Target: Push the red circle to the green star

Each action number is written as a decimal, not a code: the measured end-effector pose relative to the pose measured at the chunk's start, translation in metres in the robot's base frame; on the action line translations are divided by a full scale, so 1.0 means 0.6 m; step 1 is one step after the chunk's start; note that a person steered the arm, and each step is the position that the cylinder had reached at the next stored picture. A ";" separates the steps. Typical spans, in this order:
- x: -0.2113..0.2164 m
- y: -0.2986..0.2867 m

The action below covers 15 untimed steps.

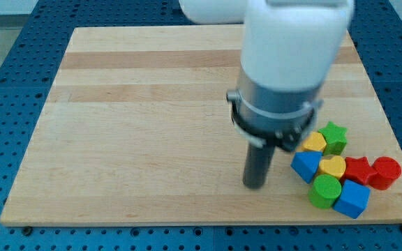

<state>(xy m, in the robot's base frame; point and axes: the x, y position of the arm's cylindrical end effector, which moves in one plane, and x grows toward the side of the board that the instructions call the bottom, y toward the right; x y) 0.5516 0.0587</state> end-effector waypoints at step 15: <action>0.055 0.354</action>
<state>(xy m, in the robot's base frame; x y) 0.5848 0.2709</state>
